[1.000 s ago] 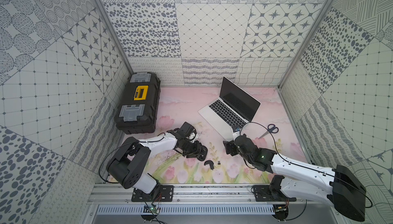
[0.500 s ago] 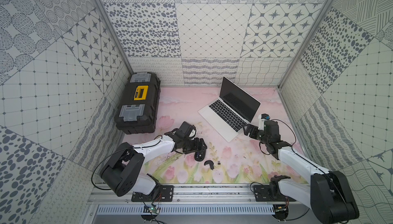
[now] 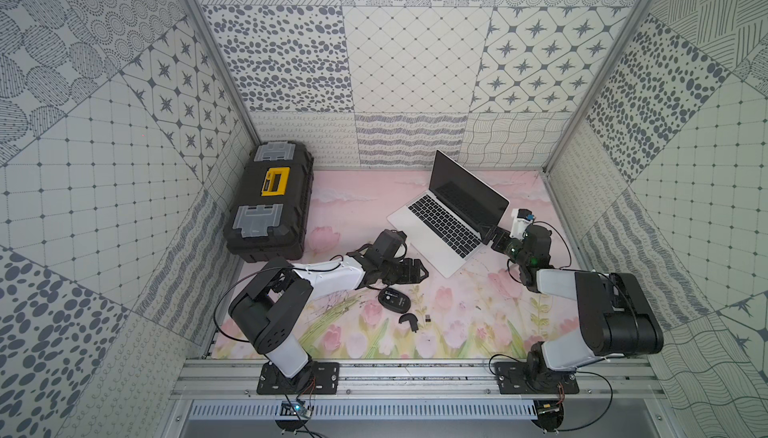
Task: Insert the wireless mouse receiver into the laptop
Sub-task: Adjust the laptop at the center of the board.
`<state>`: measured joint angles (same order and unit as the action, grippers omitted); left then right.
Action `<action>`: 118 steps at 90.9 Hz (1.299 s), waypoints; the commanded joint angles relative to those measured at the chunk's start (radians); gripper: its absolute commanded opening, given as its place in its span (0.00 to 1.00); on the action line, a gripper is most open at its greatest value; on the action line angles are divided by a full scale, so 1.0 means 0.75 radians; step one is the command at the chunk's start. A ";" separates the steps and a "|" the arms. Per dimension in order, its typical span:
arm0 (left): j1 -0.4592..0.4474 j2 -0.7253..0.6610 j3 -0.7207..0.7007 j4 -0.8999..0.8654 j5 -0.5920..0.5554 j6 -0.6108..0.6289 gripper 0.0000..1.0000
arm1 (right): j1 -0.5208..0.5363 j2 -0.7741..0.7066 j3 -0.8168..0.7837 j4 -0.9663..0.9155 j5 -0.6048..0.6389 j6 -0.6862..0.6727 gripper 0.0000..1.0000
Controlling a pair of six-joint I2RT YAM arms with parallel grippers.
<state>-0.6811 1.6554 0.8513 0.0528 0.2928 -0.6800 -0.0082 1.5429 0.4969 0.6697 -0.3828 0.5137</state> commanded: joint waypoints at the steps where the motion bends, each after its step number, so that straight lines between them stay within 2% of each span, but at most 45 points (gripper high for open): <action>1: -0.006 0.010 0.008 0.119 0.012 -0.003 0.81 | -0.003 0.054 0.050 0.173 -0.013 0.006 0.97; 28: -0.006 -0.033 -0.067 0.134 -0.004 0.003 0.81 | 0.039 0.074 0.106 0.112 -0.148 -0.057 0.96; 51: -0.006 -0.047 -0.105 0.166 -0.007 -0.026 0.81 | 0.181 0.058 0.078 0.090 -0.139 0.007 0.94; 85: -0.006 -0.133 -0.188 0.164 -0.054 -0.029 0.81 | 0.534 0.066 0.104 0.055 0.091 0.112 0.92; 98: -0.005 -0.153 -0.186 0.143 -0.070 0.002 0.81 | 0.557 0.013 0.052 0.047 0.228 0.137 0.94; 107: -0.001 -0.164 -0.180 0.151 -0.085 0.023 0.81 | 0.557 -0.121 0.005 -0.096 0.325 0.095 0.96; 118: 0.018 -0.152 -0.153 0.179 -0.079 0.051 0.80 | 0.562 -0.355 -0.027 -0.434 0.392 0.051 0.97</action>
<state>-0.6796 1.5429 0.7158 0.1467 0.2539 -0.6922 0.4076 1.4097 0.4980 0.5373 -0.1780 0.5865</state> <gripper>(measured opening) 0.810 0.966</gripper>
